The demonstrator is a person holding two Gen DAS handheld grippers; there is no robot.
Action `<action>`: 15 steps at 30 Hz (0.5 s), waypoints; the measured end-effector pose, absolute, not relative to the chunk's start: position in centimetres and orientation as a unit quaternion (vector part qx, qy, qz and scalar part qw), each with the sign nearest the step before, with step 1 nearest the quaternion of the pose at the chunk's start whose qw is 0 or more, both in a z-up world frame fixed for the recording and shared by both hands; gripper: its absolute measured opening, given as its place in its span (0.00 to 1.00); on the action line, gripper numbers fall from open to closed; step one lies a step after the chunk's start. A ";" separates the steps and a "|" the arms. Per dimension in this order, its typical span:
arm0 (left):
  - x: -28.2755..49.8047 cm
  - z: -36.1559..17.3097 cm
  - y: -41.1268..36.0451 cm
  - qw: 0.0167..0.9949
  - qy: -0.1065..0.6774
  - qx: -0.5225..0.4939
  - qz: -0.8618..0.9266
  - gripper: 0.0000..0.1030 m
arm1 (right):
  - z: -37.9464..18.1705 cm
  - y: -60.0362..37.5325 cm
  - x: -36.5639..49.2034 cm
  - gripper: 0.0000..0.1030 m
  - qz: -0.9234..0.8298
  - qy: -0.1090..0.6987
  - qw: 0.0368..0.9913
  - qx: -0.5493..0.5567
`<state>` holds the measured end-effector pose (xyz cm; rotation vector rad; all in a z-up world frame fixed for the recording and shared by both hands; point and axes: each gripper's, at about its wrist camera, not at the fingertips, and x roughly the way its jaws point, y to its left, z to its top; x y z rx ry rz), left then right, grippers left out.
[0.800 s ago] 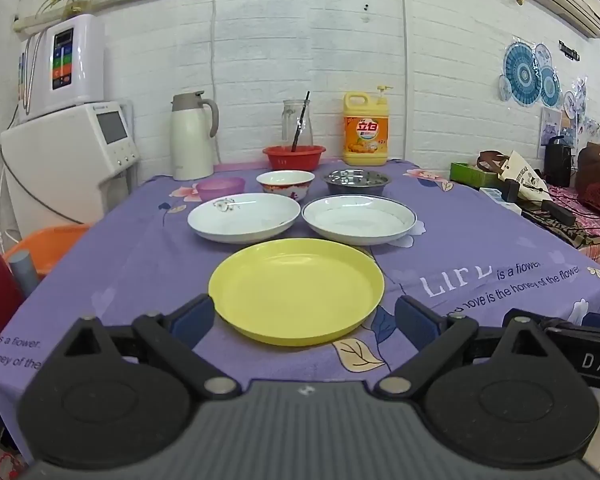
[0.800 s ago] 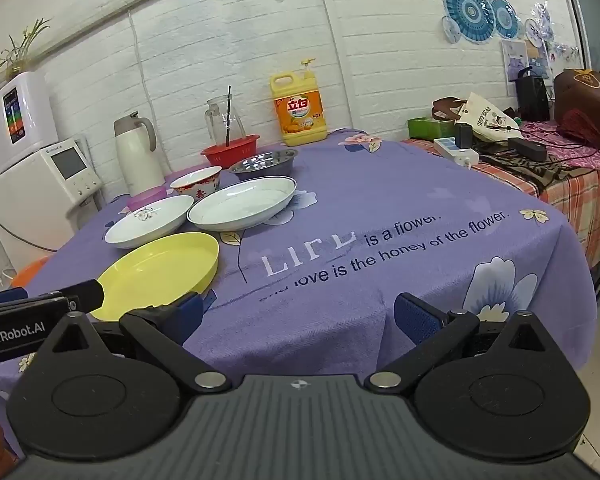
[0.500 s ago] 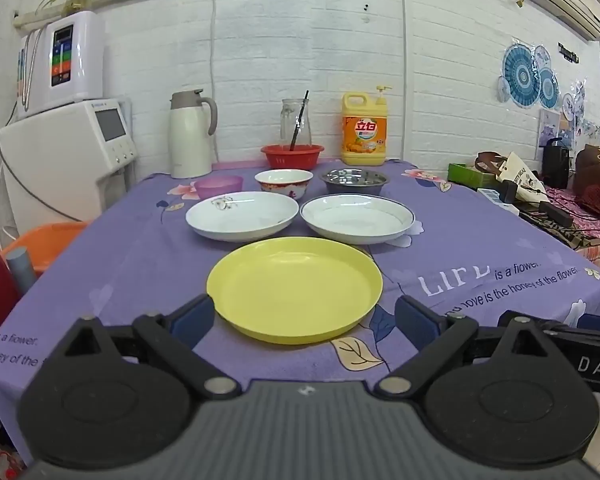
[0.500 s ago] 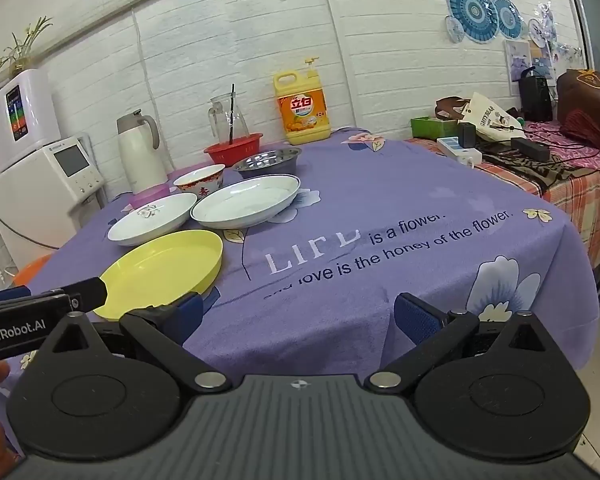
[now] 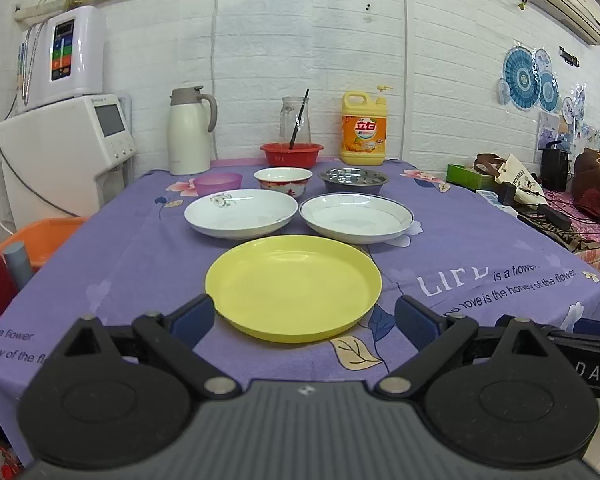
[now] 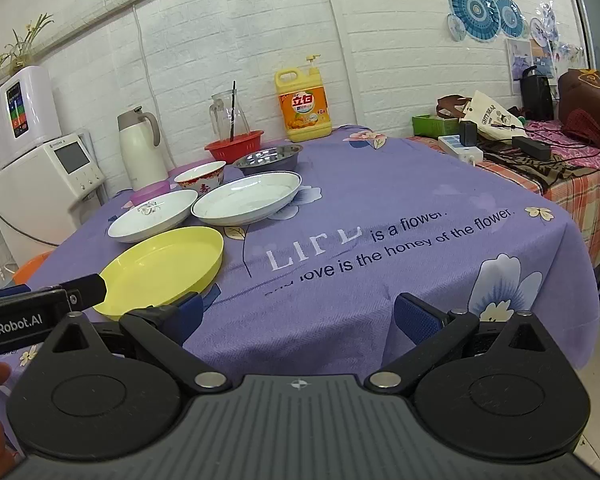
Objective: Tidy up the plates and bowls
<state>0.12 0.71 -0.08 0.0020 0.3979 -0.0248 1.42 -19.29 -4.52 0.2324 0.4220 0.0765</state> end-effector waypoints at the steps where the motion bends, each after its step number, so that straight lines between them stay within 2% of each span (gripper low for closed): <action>1: 0.2 -0.1 0.7 0.980 0.198 0.001 -0.013 0.93 | -4.5 -19.3 1.4 1.00 0.038 0.209 0.970 0.114; 15: 0.1 0.1 0.8 0.980 0.197 -0.009 -0.019 0.93 | -4.7 -19.3 1.7 1.00 0.037 0.213 0.970 0.110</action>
